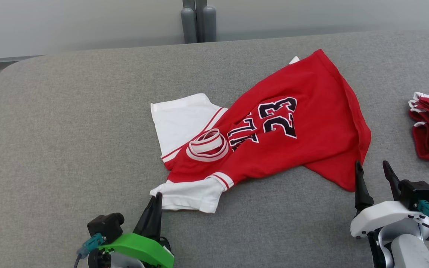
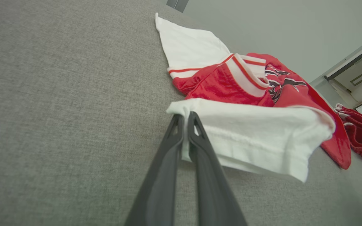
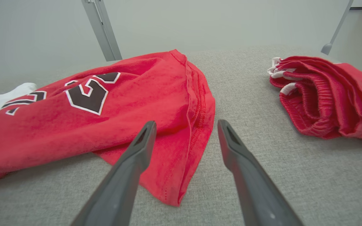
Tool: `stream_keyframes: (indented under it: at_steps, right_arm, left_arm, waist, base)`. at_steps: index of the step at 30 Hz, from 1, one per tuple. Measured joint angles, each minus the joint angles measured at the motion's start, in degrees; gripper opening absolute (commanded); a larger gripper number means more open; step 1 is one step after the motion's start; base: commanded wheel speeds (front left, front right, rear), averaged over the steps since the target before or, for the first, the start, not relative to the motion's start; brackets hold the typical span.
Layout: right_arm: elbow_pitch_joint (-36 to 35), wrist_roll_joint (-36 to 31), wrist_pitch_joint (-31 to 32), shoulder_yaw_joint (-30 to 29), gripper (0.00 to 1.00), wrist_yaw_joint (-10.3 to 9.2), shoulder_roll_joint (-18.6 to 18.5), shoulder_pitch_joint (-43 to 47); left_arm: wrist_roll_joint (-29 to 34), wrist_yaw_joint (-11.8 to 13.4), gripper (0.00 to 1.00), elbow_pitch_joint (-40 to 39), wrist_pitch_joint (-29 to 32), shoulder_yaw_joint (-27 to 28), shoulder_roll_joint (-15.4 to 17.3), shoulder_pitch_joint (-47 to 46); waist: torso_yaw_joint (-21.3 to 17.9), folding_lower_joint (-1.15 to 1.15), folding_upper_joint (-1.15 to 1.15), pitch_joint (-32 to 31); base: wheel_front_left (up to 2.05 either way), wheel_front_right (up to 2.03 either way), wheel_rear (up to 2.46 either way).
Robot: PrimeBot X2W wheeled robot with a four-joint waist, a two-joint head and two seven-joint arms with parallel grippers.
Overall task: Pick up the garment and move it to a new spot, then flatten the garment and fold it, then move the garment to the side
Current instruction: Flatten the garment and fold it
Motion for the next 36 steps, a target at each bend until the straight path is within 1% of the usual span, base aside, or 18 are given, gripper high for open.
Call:
stream_keyframes:
  at_steps: [8, 17, 19, 26, 27, 28, 29, 30, 36]
  right_arm:
    - [2.72, -0.51, 0.0, -1.72, 1.0, 0.0, 0.02, 0.17]
    - [8.61, -1.64, 0.01, -4.76, 1.0, 0.0, -0.01, -0.5]
    - [10.28, -1.65, 0.0, -4.57, 1.0, 0.0, 0.0, -1.41]
    - [12.46, -1.78, 0.0, -2.98, 1.0, 0.0, 0.02, -2.69]
    - [13.22, -1.78, 0.0, -2.91, 0.8, 0.0, 0.01, -2.68]
    - [13.83, -1.78, -0.03, -2.81, 0.49, 0.0, -0.01, -2.68]
    - [14.47, -1.75, -0.18, -2.66, 0.49, 0.0, -0.02, -2.68]
    - [14.74, -1.64, -0.18, -2.5, 0.0, 0.01, -0.01, -2.69]
    - [14.7, 0.54, -0.13, -2.02, 0.0, 0.03, 0.04, -2.71]
  left_arm:
    - [1.01, 0.0, 0.0, -1.09, 0.0, 0.87, 0.01, 0.56]
    - [1.19, -0.01, 0.0, -1.55, 0.0, 0.27, 0.0, 0.52]
    - [1.18, -0.01, 0.0, -1.55, 0.0, 0.09, 0.0, 0.48]
    - [1.22, -0.01, 0.0, -2.04, 0.0, -0.19, 0.01, 0.09]
    - [1.32, -0.01, 0.0, -2.1, 0.0, -0.21, 0.01, 0.05]
    - [1.4, -0.01, 0.0, -2.15, 0.0, -0.3, 0.0, 0.02]
    - [1.43, -0.01, 0.0, -2.21, 0.0, -0.44, 0.01, -0.02]
    - [1.54, -0.01, 0.0, -2.35, 0.0, -0.49, 0.0, -0.03]
    - [2.04, -0.01, 0.0, -4.45, 0.01, 0.36, 0.0, -0.15]
  waist:
    - [1.25, 0.0, 0.0, -0.09]
    - [2.6, 0.0, 0.0, 0.56]
    - [2.76, 0.0, 0.0, 0.82]
    - [3.22, 0.0, 0.0, 1.66]
    - [3.23, 0.0, 0.0, 1.63]
    - [3.23, 0.0, 0.0, 1.59]
    - [3.22, 0.0, 0.0, 1.53]
    - [3.22, 0.0, 0.0, 1.47]
    - [3.04, 0.0, 0.0, 0.7]
  base:
    - [0.0, 0.0, 0.0]
    - [0.0, 0.0, 0.0]
    - [0.0, 0.0, 0.0]
    - [0.0, 0.0, 0.0]
    - [0.0, 0.0, 0.0]
    - [0.0, 0.0, 0.0]
    - [0.0, 0.0, 0.0]
    - [0.0, 0.0, 0.0]
    - [0.0, 0.0, 0.0]
